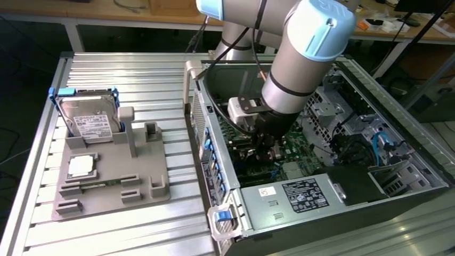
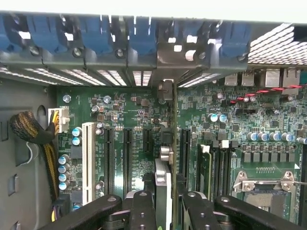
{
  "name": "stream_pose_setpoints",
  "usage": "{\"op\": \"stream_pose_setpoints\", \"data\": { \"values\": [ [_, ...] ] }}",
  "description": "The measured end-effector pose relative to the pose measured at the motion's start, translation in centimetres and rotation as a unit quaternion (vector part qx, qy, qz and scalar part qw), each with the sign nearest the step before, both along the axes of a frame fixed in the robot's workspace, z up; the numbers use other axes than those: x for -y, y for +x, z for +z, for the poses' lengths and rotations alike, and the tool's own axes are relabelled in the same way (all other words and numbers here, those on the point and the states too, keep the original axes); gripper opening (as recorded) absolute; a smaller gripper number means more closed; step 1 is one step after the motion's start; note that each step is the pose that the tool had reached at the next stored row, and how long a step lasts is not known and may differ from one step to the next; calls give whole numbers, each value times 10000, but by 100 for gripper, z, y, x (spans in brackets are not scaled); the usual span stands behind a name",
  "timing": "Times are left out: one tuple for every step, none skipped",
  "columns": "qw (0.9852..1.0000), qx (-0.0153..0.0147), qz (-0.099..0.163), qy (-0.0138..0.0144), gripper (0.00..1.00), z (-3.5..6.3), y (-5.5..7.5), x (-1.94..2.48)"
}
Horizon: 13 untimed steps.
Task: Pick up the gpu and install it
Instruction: 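Insert the gpu into the slot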
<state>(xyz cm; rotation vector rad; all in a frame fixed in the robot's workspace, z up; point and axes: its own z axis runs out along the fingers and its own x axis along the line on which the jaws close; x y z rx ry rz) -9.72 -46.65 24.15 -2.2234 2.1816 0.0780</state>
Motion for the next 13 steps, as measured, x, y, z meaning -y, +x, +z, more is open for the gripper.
{"op": "stream_pose_setpoints", "data": {
  "values": [
    [10000,0,3,-1,27,-16,0,0],
    [10000,-3,7,-7,27,-20,1,-2],
    [10000,-6,11,-13,27,-23,2,-3],
    [10000,-7,13,-15,27,-24,2,-3],
    [10000,-7,14,-16,27,-24,2,-3],
    [10000,-7,15,-16,27,-25,2,-3],
    [10000,-6,15,-12,27,-29,2,-2],
    [10000,-6,16,-7,27,-34,1,-2],
    [10000,-6,15,-5,27,-34,1,-2],
    [10000,-4,15,-2,27,-38,1,-2],
    [10000,-2,15,2,27,-41,0,-2],
    [10000,0,15,1,27,-41,0,-2],
    [10000,1,15,5,27,-43,0,-3]
  ]
}}
